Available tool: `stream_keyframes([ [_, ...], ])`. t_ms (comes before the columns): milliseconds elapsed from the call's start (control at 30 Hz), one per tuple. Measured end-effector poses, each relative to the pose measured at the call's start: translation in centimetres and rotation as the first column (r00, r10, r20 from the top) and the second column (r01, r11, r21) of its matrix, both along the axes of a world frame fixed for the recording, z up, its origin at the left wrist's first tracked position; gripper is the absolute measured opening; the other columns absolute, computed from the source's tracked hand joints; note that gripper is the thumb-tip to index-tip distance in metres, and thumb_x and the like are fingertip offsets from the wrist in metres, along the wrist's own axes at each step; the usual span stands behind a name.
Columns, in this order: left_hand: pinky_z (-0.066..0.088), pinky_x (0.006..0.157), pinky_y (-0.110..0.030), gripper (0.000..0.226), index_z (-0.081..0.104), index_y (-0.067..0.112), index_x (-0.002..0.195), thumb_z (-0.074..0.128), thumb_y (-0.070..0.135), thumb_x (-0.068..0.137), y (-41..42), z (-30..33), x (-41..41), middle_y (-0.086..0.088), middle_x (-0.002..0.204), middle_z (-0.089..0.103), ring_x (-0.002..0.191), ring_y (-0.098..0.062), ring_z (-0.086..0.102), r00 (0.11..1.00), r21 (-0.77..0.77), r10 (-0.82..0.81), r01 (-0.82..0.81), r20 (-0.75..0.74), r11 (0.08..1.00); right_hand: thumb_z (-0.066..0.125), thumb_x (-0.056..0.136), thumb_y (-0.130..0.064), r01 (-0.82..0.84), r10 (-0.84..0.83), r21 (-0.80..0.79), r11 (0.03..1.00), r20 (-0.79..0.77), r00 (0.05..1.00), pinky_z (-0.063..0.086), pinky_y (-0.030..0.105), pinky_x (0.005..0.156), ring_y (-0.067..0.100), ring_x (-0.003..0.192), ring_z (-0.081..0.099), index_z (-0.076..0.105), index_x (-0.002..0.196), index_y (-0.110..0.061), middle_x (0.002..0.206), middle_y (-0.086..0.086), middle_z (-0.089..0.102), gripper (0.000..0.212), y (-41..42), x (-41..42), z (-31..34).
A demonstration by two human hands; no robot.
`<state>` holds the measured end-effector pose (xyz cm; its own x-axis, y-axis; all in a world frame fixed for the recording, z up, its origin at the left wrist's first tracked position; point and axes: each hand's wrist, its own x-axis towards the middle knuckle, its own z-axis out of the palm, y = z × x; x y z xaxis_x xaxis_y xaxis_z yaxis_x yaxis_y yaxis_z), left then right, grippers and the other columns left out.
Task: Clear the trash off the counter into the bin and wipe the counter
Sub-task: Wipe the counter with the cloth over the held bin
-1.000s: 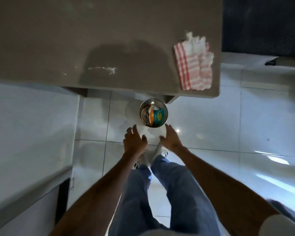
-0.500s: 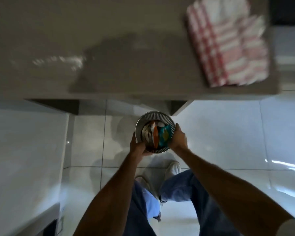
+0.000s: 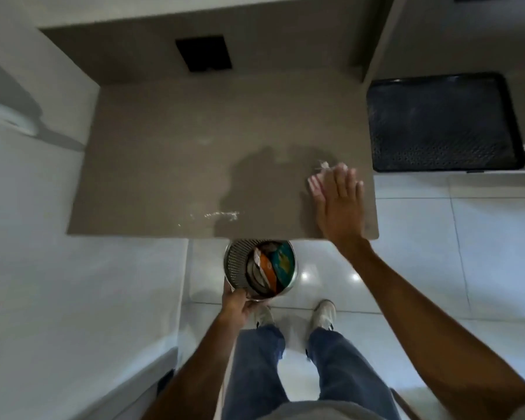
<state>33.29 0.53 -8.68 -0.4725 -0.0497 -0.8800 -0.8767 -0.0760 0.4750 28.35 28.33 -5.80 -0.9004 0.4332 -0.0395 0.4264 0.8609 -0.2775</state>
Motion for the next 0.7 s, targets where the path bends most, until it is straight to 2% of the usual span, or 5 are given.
stream_keyframes([
  [200,0.058,0.088,-0.071,0.049,0.051,0.025,0.146,0.064,0.01,0.101,-2.2,-0.7,-3.9,-0.018,0.142,0.062,0.125,-0.046,0.063,1.0,0.021,-0.003,0.002,0.029,1.0,0.012,0.104,-0.059,-0.052,0.053,-0.015,0.999,0.105,0.993,0.006,0.051,0.13,0.037,0.159,0.008,0.011,0.164,-0.01,0.171,0.017,0.011,0.078,-4.4,-10.5,-0.5],
  [400,0.061,0.089,-0.066,0.059,0.047,0.025,0.151,0.064,0.004,0.099,-6.6,-3.5,-8.2,-0.019,0.145,0.061,0.129,-0.046,0.062,0.996,0.086,0.009,-0.017,0.094,0.996,0.005,0.099,-0.062,-0.14,0.142,-0.029,0.99,0.104,0.984,0.005,0.055,0.129,0.038,0.159,0.003,0.009,0.164,-0.013,0.172,0.016,0.008,0.082,-8.9,-25.9,-0.6],
  [500,0.063,0.084,-0.064,0.069,0.046,0.034,0.15,0.05,-0.011,0.098,-8.8,-5.0,-9.3,-0.018,0.145,0.06,0.126,-0.046,0.063,0.993,0.063,0.03,-0.037,0.117,0.997,0.012,0.1,-0.062,-0.237,0.239,-0.03,0.971,0.106,0.965,0.002,0.054,0.129,0.037,0.159,0.004,0.011,0.165,-0.015,0.172,0.014,0.009,0.08,-11.6,-33.7,-0.7],
  [600,0.059,0.086,-0.071,0.072,0.055,0.046,0.135,0.039,-0.014,0.098,-10.7,-6.0,-10.0,-0.015,0.139,0.064,0.121,-0.046,0.066,0.992,0.077,0.019,-0.028,0.125,0.997,0.018,0.101,-0.06,-0.416,0.415,-0.006,0.909,0.092,0.905,0.004,0.052,0.129,0.035,0.159,0.008,0.014,0.164,-0.015,0.171,0.013,0.014,0.077,-14.7,-39.4,-0.4],
  [700,0.058,0.086,-0.073,0.075,0.053,0.045,0.14,0.037,-0.015,0.098,-12.5,-6.9,-10.6,-0.012,0.14,0.065,0.118,-0.042,0.068,0.992,0.096,0.001,-0.013,0.129,0.995,0.019,0.104,-0.058,-0.636,0.63,0.044,0.771,0.097,0.771,0.006,0.049,0.13,0.032,0.16,0.008,0.012,0.164,-0.016,0.172,0.01,0.012,0.073,-17.5,-43.7,-0.3],
])
